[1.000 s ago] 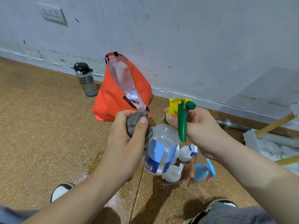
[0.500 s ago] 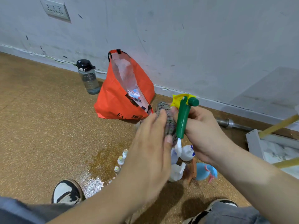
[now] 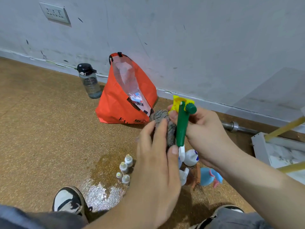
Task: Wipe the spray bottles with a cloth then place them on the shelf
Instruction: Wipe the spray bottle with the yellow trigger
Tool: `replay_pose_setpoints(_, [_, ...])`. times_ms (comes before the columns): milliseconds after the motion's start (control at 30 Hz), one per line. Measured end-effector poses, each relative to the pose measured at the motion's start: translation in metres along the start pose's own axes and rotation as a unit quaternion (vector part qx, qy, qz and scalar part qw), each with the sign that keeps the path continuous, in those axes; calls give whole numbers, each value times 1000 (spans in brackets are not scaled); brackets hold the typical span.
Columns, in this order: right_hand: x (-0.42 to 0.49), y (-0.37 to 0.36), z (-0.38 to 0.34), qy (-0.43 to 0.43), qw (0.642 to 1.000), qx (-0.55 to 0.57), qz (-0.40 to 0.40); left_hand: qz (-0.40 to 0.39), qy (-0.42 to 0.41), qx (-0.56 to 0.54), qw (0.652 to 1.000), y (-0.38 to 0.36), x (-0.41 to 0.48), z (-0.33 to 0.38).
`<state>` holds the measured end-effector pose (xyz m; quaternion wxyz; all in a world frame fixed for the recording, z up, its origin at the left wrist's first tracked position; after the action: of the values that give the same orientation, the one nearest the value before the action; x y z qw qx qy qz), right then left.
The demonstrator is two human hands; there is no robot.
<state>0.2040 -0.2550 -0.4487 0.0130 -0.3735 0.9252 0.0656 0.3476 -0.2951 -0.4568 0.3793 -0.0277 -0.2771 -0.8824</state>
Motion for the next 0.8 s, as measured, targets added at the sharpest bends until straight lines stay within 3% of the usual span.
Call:
replay_pose_setpoints(67, [1,1,-4,19,1000,-18,-9,-4,-16,-8,1000,2,11,-9])
replay_pose_setpoints(133, [-3,-3,-11,38,998,-20,-41,-1,69,-84,994,8,36,-42])
replay_pose_setpoints(167, [-5,-8,-14,44,997,-17,-58,-25,157,-147,976,8,47,-63])
replay_pose_setpoints(233, [-10,-14,-14,24,996,20,-82,-97,325,-307,889,-10,47,-90])
replay_pose_setpoints(267, [-10,-14,-11,0,996,43,-83,-113,372,-350,852,-18,40,-91])
replay_pose_setpoints(300, [-9,-13,-7,-24,995,60,-78,-106,384,-366,841,-22,35,-88])
replay_pose_setpoints(367, [-3,-7,0,-62,994,72,-51,-34,308,-276,910,-10,33,-75])
replay_pose_setpoints(433, [2,-1,4,-81,992,93,-14,35,150,-129,980,5,25,-46])
replay_pose_setpoints(533, [4,2,4,-75,992,94,20,21,-57,21,998,4,9,-3])
replay_pose_setpoints(600, [3,0,3,-63,994,81,22,6,-97,25,995,2,12,-9])
replay_pose_setpoints(633, [2,1,2,-57,995,74,24,1,-82,-6,997,4,21,-16])
replay_pose_setpoints(700, [1,3,-4,-47,996,65,29,-19,41,-109,993,7,37,-52])
replay_pose_setpoints(767, [1,6,-7,-47,995,77,39,-46,237,-268,933,-4,41,-85])
replay_pose_setpoints(800, [1,8,-7,-53,994,86,46,-50,295,-309,902,-10,36,-92])
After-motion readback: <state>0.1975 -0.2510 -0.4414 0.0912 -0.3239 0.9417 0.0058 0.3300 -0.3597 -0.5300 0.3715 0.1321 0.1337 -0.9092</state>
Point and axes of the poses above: each hand's wrist, its own x-axis towards the middle knuckle, its own y-axis out of the back of the hand, z = x × y, the point moved 8 cm from there along x, towards the middle knuckle, and after that the axes turned 2 degrees about -x, right-handed, at the moved point
